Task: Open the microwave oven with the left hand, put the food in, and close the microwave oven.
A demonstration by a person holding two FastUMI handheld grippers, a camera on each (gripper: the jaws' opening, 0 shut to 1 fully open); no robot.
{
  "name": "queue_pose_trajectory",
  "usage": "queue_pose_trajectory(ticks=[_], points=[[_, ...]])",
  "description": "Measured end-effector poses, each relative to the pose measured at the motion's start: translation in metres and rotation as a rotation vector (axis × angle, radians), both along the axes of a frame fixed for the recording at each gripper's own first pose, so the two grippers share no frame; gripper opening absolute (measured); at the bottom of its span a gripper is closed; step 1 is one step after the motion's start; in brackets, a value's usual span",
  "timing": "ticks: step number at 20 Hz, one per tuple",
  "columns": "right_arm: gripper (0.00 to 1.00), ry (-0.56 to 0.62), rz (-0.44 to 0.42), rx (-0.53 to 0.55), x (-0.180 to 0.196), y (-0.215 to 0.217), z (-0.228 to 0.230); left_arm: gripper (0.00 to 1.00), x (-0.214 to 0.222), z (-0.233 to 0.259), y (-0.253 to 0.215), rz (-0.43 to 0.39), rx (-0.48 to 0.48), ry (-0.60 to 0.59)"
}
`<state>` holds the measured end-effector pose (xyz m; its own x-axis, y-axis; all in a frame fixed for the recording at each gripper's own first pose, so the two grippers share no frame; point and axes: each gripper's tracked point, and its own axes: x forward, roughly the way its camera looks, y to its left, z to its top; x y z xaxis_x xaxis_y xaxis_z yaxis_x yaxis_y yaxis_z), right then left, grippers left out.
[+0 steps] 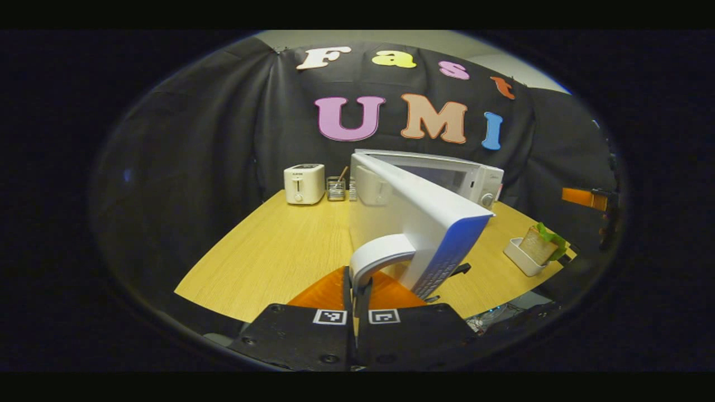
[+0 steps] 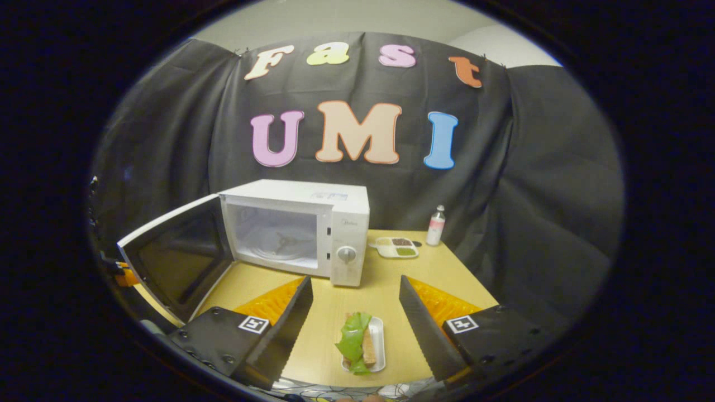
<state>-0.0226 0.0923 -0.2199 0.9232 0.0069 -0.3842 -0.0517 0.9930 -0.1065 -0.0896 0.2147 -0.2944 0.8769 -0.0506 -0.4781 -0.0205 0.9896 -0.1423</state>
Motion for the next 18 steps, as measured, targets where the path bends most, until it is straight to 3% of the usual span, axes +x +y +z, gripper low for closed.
queue_pose_trajectory(ticks=[6, 11, 12, 14, 15, 18], points=[[0.97, 0.229, -0.065, -0.007, -0.001, -0.024, -0.097, 0.0, -0.001, -0.001, 0.0, -0.015, 0.009, -0.003], [0.95, 0.305, -0.069, -0.027, -0.004, -0.024, -0.128, 0.0, -0.001, -0.002, -0.001, -0.011, 0.01, -0.004], [0.89, 0.316, -0.065, -0.026, -0.004, -0.022, -0.134, 0.0, 0.001, -0.002, -0.001, -0.009, 0.009, -0.005], [0.91, 0.33, -0.056, -0.029, -0.005, -0.019, -0.138, 0.0, 0.001, -0.003, -0.002, -0.01, 0.008, -0.002], [0.78, 0.344, -0.053, -0.024, -0.006, -0.015, -0.141, 0.0, 0.0, -0.003, -0.003, -0.012, 0.011, 0.0], [0.55, 0.345, -0.045, -0.019, -0.008, -0.012, -0.14, 0.0, 0.0, -0.003, -0.002, -0.009, 0.011, 0.0]])
